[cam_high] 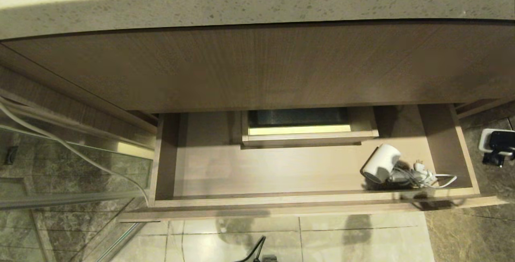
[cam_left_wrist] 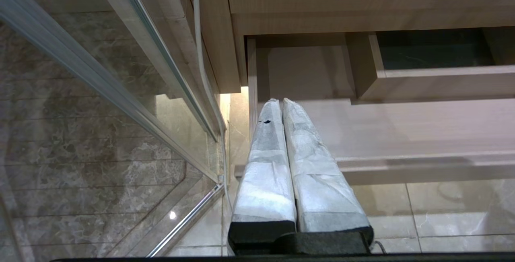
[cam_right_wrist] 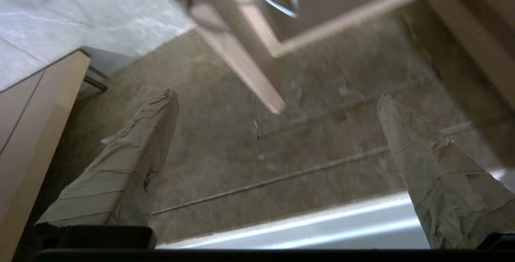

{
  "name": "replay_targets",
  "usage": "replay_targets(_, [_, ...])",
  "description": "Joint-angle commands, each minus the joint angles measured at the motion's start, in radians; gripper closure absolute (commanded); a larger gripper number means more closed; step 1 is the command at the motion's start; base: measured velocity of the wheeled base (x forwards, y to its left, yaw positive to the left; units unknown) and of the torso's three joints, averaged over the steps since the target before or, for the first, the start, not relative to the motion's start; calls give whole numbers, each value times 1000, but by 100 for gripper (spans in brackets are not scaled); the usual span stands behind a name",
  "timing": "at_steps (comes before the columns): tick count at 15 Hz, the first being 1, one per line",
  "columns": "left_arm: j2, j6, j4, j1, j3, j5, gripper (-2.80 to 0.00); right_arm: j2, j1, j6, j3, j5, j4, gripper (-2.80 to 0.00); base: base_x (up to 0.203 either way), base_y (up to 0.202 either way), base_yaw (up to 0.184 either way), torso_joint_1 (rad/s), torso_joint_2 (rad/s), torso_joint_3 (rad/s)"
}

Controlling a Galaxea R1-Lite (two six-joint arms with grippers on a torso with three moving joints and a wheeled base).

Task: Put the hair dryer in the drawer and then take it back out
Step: Pull open the drawer

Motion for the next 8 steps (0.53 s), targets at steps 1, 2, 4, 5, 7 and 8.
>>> replay_targets(1, [0, -1, -2, 0, 40, 0, 0, 112, -34, 1, -52, -5, -8, -280, 0, 0, 0, 0, 0, 0])
replay_targets(2, [0, -1, -2, 0, 40, 0, 0, 144, -37, 3, -58, -5, -23, -280, 0, 0, 0, 0, 0, 0])
replay_targets(4, [0, 1, -2, 0, 40, 0, 0, 198, -38, 4, -80, -4, -38, -280, 0, 0, 0, 0, 0, 0])
replay_targets(5, [0, -1, -2, 0, 40, 0, 0, 224, -38, 4, -86, -4, -42, -280, 0, 0, 0, 0, 0, 0])
replay_targets(7, [0, -1, -2, 0, 40, 0, 0, 289, -38, 8, -103, -4, -57, -280, 0, 0, 0, 0, 0, 0])
replay_targets(8, [0, -1, -2, 0, 40, 0, 0, 320, -36, 23, -117, -4, -66, -280, 0, 0, 0, 0, 0, 0])
